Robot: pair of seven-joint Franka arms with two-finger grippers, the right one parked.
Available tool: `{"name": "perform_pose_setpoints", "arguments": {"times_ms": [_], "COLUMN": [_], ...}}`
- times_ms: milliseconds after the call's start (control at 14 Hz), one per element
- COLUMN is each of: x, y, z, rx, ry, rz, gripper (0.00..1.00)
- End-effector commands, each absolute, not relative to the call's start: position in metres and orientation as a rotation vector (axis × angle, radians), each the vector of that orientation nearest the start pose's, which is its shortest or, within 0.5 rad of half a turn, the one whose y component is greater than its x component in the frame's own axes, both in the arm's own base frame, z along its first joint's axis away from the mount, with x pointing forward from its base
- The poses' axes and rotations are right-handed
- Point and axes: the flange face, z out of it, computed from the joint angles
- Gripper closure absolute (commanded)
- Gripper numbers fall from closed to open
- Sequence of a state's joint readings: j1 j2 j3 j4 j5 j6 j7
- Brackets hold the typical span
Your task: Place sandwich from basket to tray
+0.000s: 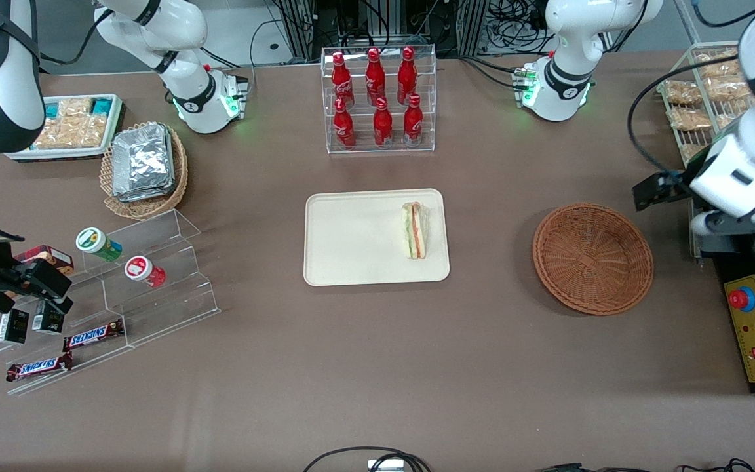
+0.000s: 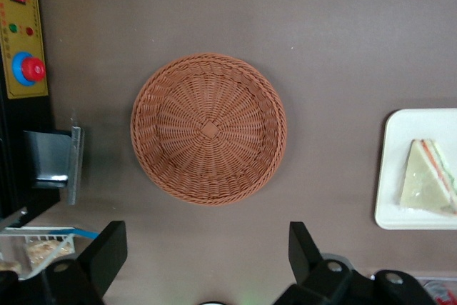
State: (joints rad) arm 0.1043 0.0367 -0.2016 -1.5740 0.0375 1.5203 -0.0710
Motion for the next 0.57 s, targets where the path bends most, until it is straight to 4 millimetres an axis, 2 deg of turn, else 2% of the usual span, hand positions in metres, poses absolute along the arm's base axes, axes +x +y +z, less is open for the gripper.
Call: {"name": "perform_pose_setpoints", "arguments": {"times_ms": [0,214,500], "x": [0.539,0.534,0.531], "y": [-0.042,-0.040,-0.041], "z": [0.612,0.620,0.623], "rx": [-3.116,-3.112,-3.111], "ry": [0.180,0.271,0.271], "rz": [0.148,0.140,0.135], "gripper": [0.00,0.00,0.00]}}
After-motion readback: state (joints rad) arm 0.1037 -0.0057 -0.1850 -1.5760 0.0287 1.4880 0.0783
